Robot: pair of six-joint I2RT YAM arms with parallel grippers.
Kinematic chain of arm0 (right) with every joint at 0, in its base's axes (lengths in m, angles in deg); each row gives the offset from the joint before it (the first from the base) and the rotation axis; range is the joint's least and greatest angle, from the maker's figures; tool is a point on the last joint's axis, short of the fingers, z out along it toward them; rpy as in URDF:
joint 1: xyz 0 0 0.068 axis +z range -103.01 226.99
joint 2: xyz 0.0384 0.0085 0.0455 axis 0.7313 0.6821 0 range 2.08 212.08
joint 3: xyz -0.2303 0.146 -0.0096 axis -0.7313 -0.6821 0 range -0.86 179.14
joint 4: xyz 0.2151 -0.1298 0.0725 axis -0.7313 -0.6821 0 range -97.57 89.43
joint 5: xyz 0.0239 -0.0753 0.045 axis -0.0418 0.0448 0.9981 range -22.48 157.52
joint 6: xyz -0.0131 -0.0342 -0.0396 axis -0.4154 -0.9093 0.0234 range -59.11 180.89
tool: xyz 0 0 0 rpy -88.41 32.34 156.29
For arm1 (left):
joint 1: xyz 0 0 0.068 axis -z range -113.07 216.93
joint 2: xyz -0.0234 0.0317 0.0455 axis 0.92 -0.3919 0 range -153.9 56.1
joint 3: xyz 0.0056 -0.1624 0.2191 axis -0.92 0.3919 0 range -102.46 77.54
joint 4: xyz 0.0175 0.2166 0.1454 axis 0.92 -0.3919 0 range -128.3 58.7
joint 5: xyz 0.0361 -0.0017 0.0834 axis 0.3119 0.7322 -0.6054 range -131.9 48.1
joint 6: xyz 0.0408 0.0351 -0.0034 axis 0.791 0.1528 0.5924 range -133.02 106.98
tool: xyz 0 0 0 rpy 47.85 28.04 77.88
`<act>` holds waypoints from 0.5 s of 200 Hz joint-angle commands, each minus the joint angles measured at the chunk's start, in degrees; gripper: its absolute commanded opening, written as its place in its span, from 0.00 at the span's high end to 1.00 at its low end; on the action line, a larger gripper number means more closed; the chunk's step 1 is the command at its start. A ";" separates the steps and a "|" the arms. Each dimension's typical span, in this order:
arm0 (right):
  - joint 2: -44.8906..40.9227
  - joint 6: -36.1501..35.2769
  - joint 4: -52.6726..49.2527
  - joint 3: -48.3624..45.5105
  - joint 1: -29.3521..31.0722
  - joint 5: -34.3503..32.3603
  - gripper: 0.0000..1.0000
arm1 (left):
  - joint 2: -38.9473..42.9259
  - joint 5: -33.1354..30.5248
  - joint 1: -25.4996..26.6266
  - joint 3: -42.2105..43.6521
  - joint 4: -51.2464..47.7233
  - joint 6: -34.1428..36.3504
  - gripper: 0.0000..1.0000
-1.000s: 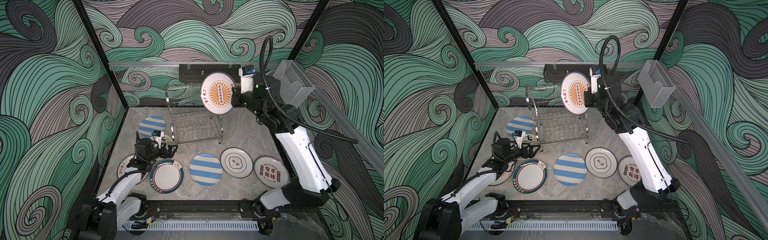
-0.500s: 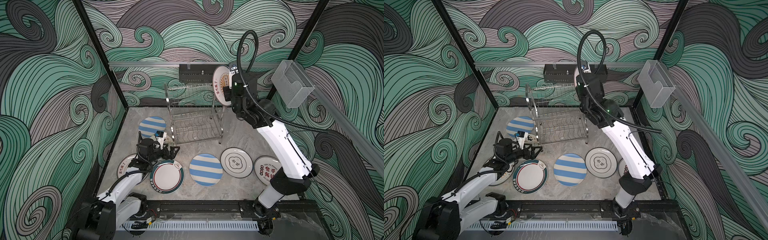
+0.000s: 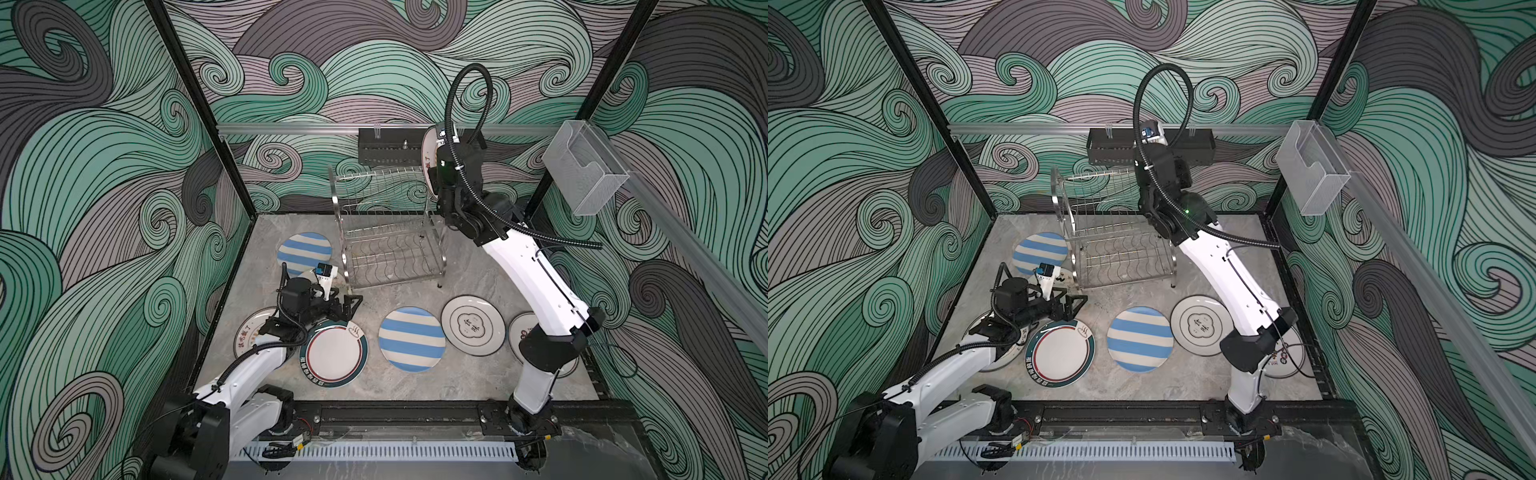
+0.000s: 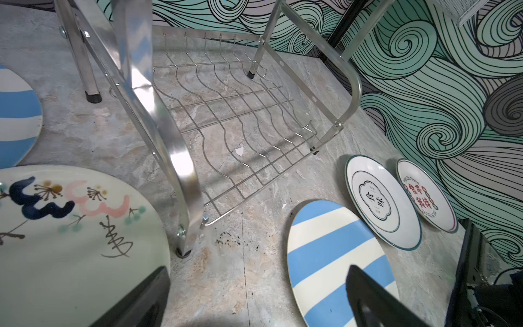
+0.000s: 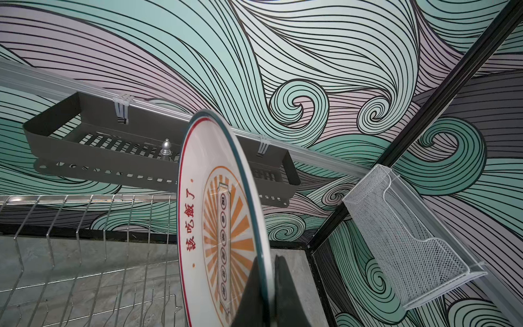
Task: Load the plates into the dish rack
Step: 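Lower the sunburst plate upright into the rack's upper tier slots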
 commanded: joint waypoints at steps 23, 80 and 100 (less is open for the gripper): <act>0.68 -3.25 7.71 1.82 0.22 -4.86 1.00 | 0.02 -1.15 0.90 -1.36 -0.98 1.64 0.01; 0.55 -4.21 10.43 -1.24 0.18 -5.70 1.00 | 0.06 -2.35 1.52 -1.55 -1.45 1.84 0.01; 0.90 -3.43 9.77 -1.42 0.20 -5.61 1.00 | 0.26 -2.38 1.65 -1.64 -1.74 2.09 0.01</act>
